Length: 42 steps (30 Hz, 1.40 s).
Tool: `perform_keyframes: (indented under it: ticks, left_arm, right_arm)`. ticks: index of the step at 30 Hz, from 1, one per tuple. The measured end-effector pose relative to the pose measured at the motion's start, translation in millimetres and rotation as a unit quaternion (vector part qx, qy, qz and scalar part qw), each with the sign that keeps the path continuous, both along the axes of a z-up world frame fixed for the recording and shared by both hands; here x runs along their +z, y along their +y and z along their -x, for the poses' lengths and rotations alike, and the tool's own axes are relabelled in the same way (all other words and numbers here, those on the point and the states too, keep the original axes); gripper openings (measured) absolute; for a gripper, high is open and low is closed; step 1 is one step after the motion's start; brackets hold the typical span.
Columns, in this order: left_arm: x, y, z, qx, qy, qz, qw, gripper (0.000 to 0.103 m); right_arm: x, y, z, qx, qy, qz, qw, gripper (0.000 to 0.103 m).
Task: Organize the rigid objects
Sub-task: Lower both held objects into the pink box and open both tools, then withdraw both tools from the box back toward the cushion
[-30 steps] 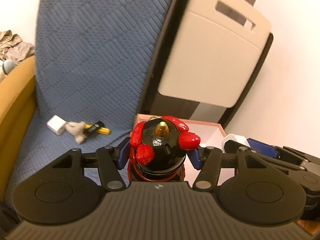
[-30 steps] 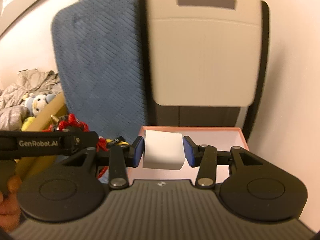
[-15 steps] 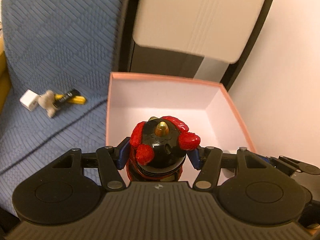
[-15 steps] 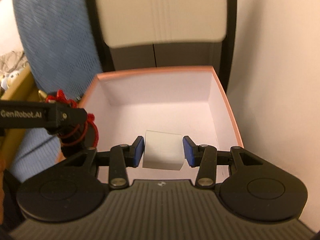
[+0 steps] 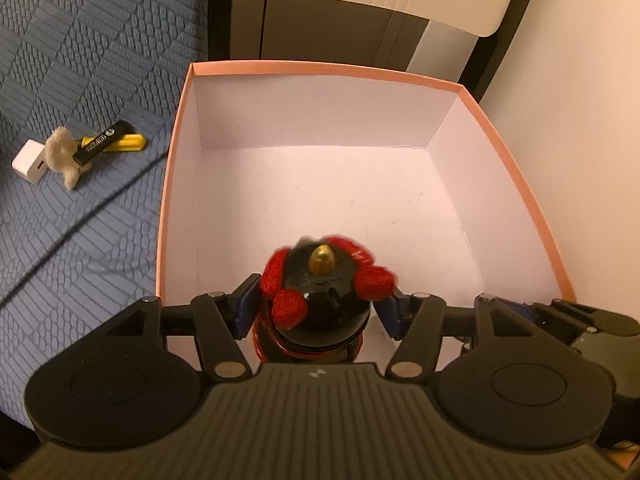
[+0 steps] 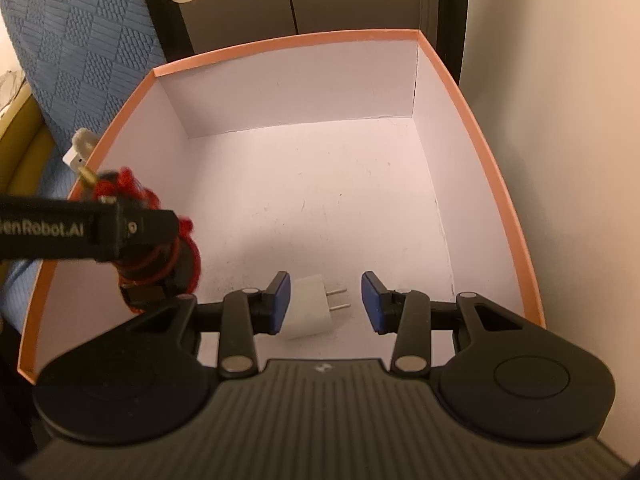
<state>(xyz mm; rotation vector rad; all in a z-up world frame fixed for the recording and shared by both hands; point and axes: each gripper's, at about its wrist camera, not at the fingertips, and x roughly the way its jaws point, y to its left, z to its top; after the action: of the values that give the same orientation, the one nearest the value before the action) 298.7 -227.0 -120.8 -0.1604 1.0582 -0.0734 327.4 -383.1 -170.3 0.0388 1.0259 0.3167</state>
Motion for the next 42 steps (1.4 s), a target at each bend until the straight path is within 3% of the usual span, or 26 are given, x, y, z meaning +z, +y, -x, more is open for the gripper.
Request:
perform_keyframes:
  ticks: [2, 11, 19, 25, 34, 42]
  left_arm:
    - [5, 1, 0, 0.0, -0.006, 0.003, 1.0, 0.071]
    - [56, 13, 14, 0.001, -0.068, 0.001, 0.9977, 0.071]
    - [114, 46, 47, 0.016, -0.144, -0.002, 0.9895, 0.071]
    - [143, 81, 77, 0.03, -0.184, -0.003, 0.9824, 0.071]
    - [154, 134, 117, 0.051, -0.214, -0.004, 0.9755, 0.071]
    - [140, 168, 137, 0.058, -0.221, -0.005, 0.9734, 0.071]
  right_arm:
    - [3, -1, -1, -0.003, -0.003, -0.003, 1.0, 0.043]
    - [53, 4, 7, -0.008, -0.056, -0.021, 0.998, 0.043]
    - [112, 18, 30, -0.011, -0.113, -0.046, 0.992, 0.043]
    - [140, 33, 52, -0.008, -0.138, -0.056, 0.989, 0.043]
    - [157, 69, 82, 0.01, -0.154, -0.06, 0.986, 0.043]
    - [153, 102, 100, 0.024, -0.155, -0.056, 0.986, 0.043]
